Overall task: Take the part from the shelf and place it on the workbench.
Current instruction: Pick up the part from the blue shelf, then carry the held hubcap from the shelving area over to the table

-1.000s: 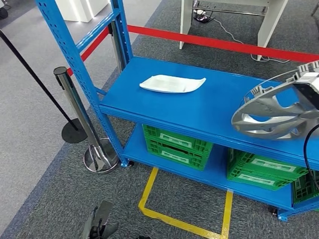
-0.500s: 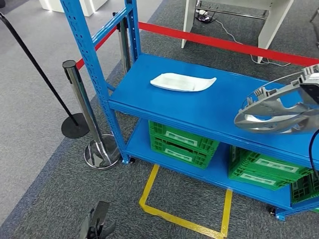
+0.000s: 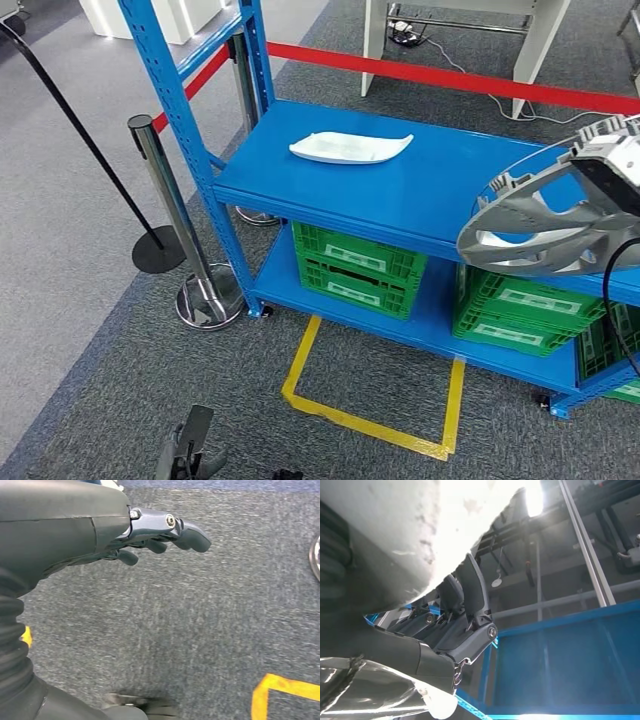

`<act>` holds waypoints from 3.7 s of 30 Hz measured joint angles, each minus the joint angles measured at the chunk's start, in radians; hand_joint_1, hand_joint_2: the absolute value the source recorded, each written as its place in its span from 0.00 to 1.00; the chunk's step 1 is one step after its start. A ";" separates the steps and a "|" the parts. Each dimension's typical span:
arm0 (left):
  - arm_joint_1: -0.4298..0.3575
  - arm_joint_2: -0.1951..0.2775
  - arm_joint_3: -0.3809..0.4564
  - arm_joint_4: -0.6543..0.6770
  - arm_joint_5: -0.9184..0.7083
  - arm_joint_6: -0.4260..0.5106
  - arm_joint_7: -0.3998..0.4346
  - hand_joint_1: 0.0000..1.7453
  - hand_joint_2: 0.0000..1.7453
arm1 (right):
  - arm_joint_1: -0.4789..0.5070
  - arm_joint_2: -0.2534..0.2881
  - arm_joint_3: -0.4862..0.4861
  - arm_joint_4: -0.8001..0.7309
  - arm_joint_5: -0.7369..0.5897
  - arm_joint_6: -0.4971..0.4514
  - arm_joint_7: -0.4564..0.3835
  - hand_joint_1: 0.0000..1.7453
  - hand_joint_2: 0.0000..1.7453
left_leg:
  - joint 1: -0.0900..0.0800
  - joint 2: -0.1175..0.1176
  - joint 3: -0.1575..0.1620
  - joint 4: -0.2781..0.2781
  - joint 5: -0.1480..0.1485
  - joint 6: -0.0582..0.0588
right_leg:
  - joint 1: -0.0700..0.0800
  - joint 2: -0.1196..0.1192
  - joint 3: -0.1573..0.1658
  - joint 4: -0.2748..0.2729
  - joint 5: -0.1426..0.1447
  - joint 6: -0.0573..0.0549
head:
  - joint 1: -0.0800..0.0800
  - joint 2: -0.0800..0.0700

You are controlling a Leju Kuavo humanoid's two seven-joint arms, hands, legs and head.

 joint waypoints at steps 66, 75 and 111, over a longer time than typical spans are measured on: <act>-0.013 0.021 0.021 0.000 0.044 0.008 0.004 0.00 1.00 | -0.243 0.034 0.147 0.127 0.121 0.097 0.107 1.00 1.00 | 0.005 0.002 0.134 -0.029 0.025 -0.002 | 0.002 -0.003 -0.060 -0.010 0.059 0.008 | -0.001 0.000; -0.017 0.027 0.021 0.000 0.053 -0.010 -0.023 0.00 1.00 | -0.268 0.035 0.144 0.149 0.080 0.099 0.109 1.00 1.00 | -0.005 0.011 0.242 -0.267 0.052 0.055 | -0.001 -0.002 -0.149 0.098 0.018 0.046 | 0.006 0.000; 0.026 0.036 0.041 0.000 0.078 -0.021 -0.022 0.00 1.00 | -0.231 0.029 0.126 0.176 0.033 0.102 0.121 1.00 1.00 | 0.003 0.052 0.189 -0.243 0.076 0.049 | 0.002 -0.007 -0.120 0.162 -0.012 0.051 | 0.008 0.000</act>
